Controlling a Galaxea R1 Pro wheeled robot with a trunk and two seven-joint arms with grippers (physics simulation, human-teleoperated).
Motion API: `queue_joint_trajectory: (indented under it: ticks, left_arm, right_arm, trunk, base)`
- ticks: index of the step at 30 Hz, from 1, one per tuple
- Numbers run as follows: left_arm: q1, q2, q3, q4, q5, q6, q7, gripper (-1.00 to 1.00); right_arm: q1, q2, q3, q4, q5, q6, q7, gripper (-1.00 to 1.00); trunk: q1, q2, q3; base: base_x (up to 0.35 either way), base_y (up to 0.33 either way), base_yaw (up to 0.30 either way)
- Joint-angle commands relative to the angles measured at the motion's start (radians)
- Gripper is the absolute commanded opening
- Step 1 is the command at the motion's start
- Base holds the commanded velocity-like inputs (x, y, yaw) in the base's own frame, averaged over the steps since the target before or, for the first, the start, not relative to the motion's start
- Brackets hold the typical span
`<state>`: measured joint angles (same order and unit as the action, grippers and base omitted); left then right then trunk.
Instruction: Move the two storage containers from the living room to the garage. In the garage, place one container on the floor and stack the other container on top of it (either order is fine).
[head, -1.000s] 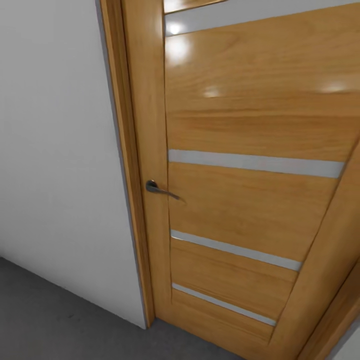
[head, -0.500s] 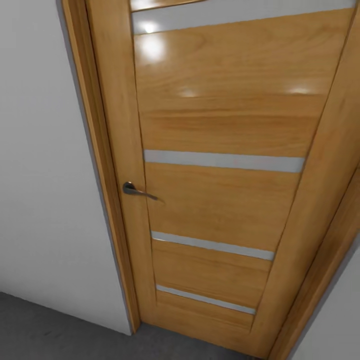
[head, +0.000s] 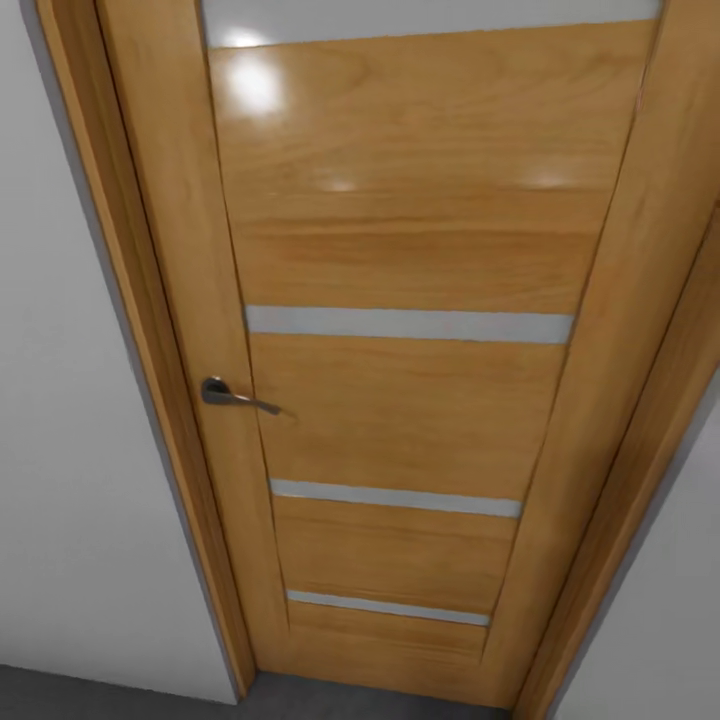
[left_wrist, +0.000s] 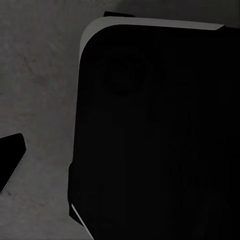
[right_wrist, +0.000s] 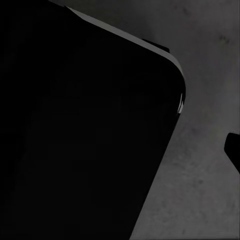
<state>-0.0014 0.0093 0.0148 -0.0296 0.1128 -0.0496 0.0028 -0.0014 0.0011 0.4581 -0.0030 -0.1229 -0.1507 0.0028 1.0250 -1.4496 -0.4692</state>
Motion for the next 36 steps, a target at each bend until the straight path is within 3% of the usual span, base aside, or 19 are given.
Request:
queue_joint_trajectory:
  ticks: [1, 24, 36]
  left_arm:
    - [0.000, 0.000, 0.001, 0.000, 0.008, -0.003, 0.000, 1.00]
    - [0.000, 0.000, 0.001, 0.000, 0.008, -0.003, 0.001, 1.00]
    - [0.000, 0.000, 0.001, 0.000, 0.008, -0.003, 0.001, 1.00]
  right_arm:
    - [0.000, 0.000, 0.008, 0.000, -0.011, -0.003, 0.000, 1.00]
    - [0.000, 0.000, 0.008, 0.000, -0.011, -0.003, 0.000, 1.00]
    - [0.000, 0.000, 0.010, 0.000, -0.009, -0.003, 0.000, 1.00]
  trunk:
    - [0.000, 0.000, -0.001]
    - [0.000, 0.000, -0.001]
    - [0.000, 0.000, -0.001]
  base:
    - [0.008, 0.007, -0.254]
    - [0.042, 0.022, -0.250]
    - [0.000, 0.000, -0.001]
